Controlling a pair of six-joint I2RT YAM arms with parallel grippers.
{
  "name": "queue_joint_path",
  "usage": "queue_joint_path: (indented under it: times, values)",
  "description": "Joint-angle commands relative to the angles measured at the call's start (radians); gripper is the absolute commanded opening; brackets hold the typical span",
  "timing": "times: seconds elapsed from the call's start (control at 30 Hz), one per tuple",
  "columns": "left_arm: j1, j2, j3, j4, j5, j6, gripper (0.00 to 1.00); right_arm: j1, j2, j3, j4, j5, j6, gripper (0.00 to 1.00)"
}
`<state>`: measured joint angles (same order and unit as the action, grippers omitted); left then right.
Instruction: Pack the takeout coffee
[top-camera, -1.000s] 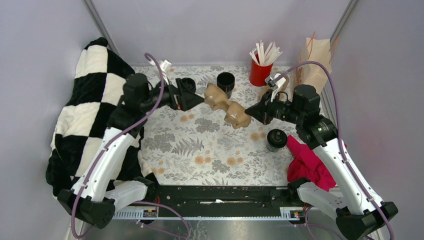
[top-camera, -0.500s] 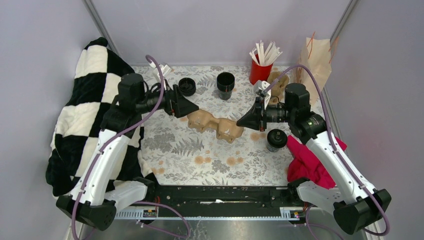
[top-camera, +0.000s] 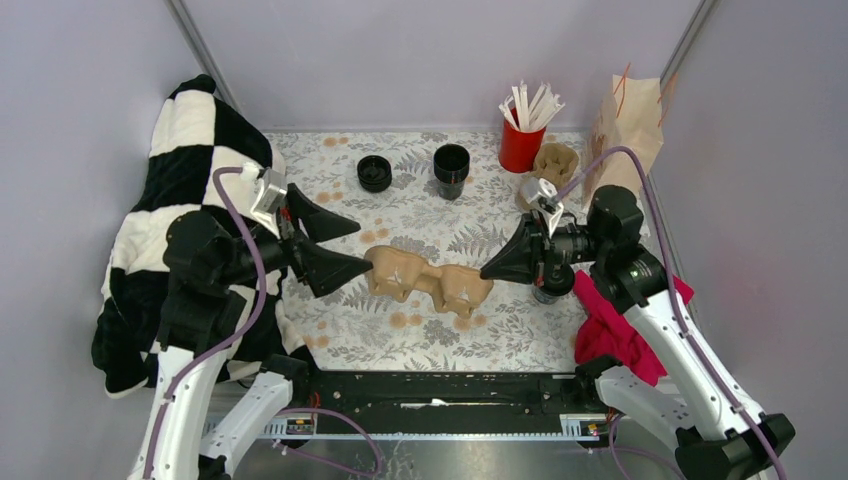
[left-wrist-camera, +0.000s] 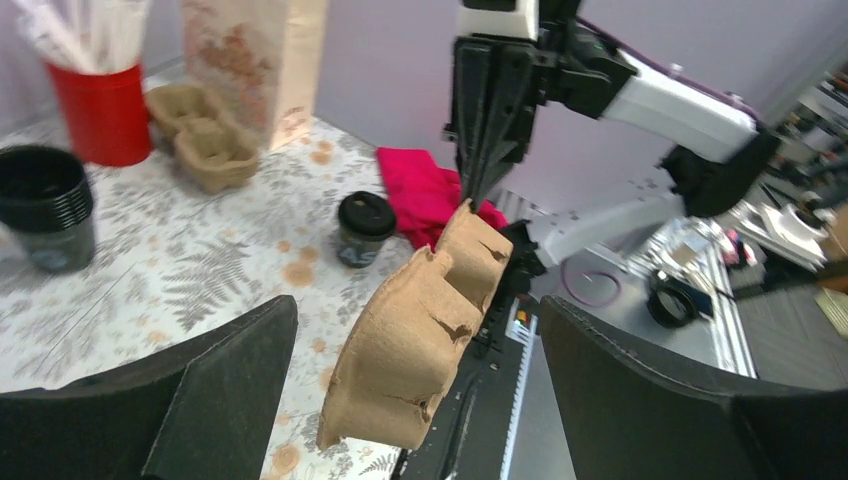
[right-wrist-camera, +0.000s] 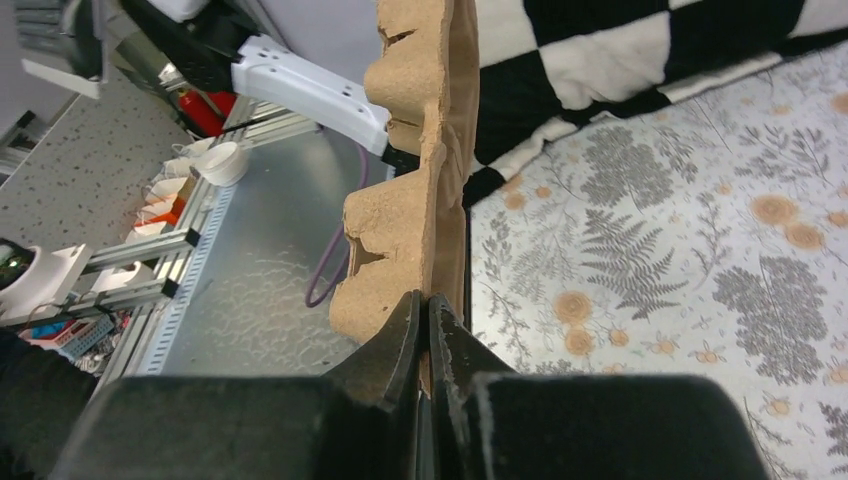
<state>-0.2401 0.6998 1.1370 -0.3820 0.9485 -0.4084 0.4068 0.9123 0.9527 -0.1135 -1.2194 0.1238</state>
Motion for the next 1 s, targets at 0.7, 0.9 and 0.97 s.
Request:
queue_joint_path:
  times: [0.7, 0.9, 0.97]
  values:
    - [-0.026, 0.064, -0.018, 0.484, 0.467, -0.323, 0.62, 0.001, -0.086, 0.196, -0.021, -0.167, 0.055, 0.0]
    - [-0.047, 0.074, -0.057, 0.523, 0.481, -0.365, 0.66, 0.001, -0.089, 0.18, 0.063, -0.166, 0.116, 0.0]
    - [-0.048, 0.073, -0.071, 0.519, 0.48, -0.358, 0.69, 0.001, -0.092, 0.173, 0.101, -0.167, 0.145, 0.0]
